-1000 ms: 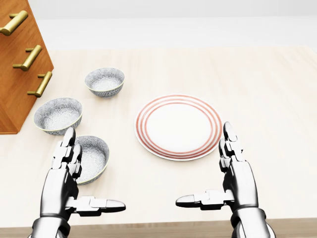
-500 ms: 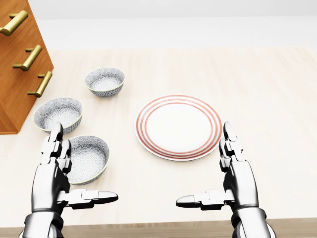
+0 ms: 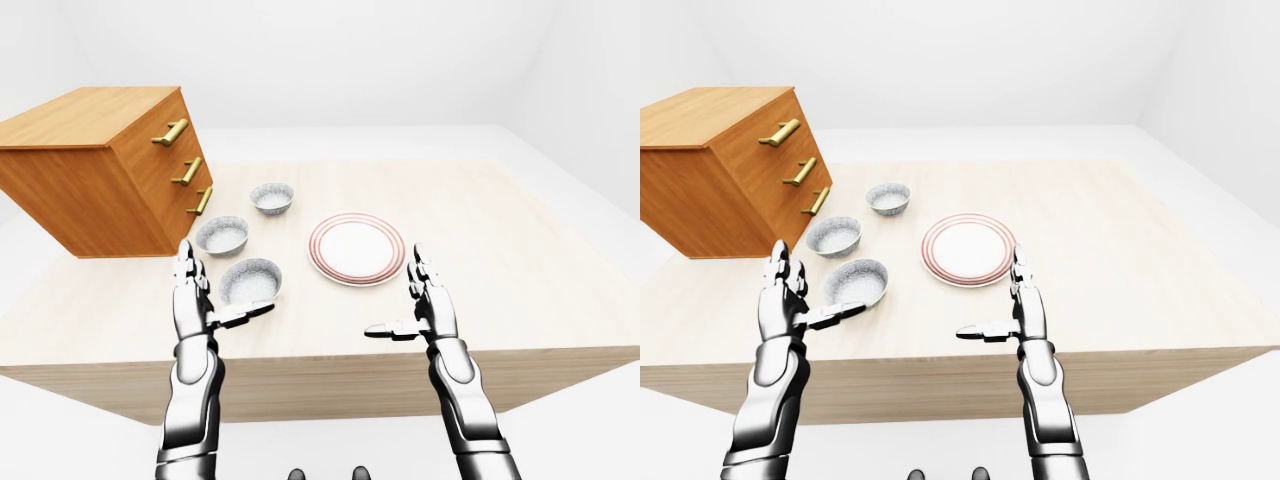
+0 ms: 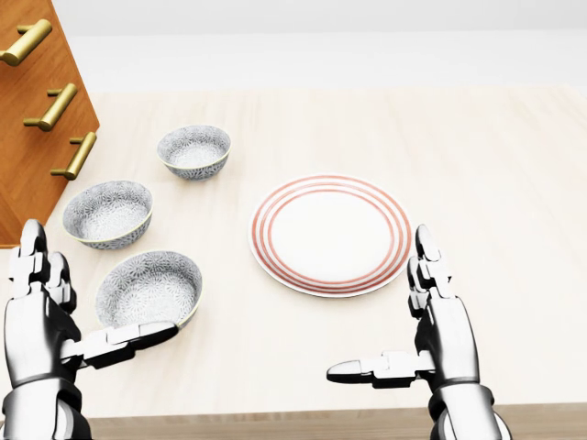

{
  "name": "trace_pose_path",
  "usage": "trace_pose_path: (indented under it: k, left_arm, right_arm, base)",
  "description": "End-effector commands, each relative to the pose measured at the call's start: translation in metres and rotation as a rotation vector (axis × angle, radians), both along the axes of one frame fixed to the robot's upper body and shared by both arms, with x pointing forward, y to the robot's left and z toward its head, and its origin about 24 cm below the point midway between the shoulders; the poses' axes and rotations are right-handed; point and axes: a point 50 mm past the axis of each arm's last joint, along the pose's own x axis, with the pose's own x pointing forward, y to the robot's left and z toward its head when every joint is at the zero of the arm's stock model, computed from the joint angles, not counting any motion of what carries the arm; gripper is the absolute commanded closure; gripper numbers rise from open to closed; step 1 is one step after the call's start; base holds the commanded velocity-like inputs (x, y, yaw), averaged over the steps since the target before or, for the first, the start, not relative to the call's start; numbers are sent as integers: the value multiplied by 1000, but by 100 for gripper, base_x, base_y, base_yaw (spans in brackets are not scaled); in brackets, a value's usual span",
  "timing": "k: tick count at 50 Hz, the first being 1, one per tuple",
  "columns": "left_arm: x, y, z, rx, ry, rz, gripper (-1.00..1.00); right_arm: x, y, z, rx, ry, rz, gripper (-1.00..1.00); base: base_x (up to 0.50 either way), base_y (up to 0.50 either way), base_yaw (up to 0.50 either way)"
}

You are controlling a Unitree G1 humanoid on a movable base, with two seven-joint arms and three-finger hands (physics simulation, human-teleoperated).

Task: Put the bowl at the front on the plate.

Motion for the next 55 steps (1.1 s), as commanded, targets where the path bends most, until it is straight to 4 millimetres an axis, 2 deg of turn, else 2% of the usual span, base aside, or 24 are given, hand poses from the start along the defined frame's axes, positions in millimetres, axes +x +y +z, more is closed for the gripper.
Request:
trace_pose_path:
  k: [1, 5, 6, 15, 17, 22, 27, 29, 33, 47, 55]
  left_arm:
    - [2, 19, 9, -45, -26, 149, -100]
    - [1, 26, 13, -49, -42, 196, -100]
    - [-4, 28, 22, -53, -81, 219, -100]
    - [-14, 51, 41, -61, -168, 355, -100]
    - [-16, 55, 38, -66, -156, 389, -100]
    - [-27, 65, 48, -51, -203, 456, -100]
    - [-33, 74, 42, -46, -176, 516, -100]
    - [-42, 80, 47, -52, -205, 596, -100]
    - [-40, 83, 40, 22, -156, 621, -100]
    - [-63, 103, 49, -94, -228, 694, -100]
    - [-68, 116, 41, -116, -197, 734, -100]
  right_arm:
    - [1, -1, -2, -2, 3, -6, -100]
    - [1, -1, -1, -3, 5, -7, -100]
    - [1, -1, -2, -3, 5, -7, -100]
    - [1, -1, -1, -2, 5, -10, -100]
    - [0, -1, -1, -1, 5, -12, -100]
    - [0, -1, -1, -7, 7, -19, -100]
    - [0, -1, -1, -4, 6, -18, -100]
    - [1, -2, -2, -5, 7, -16, -100]
    - [0, -2, -2, -4, 8, -17, -100]
    - [0, -1, -1, -8, 12, -17, -100]
    - [1, -2, -2, -6, 13, -18, -100]
  base:
    - [0, 0, 0]
    - [0, 0, 0]
    - [0, 0, 0]
    - [0, 0, 0]
    - [0, 0, 0]
    - [0, 0, 0]
    - [0, 0, 0]
    - [0, 0, 0]
    - [0, 0, 0]
    - [0, 0, 0]
    - [0, 0, 0]
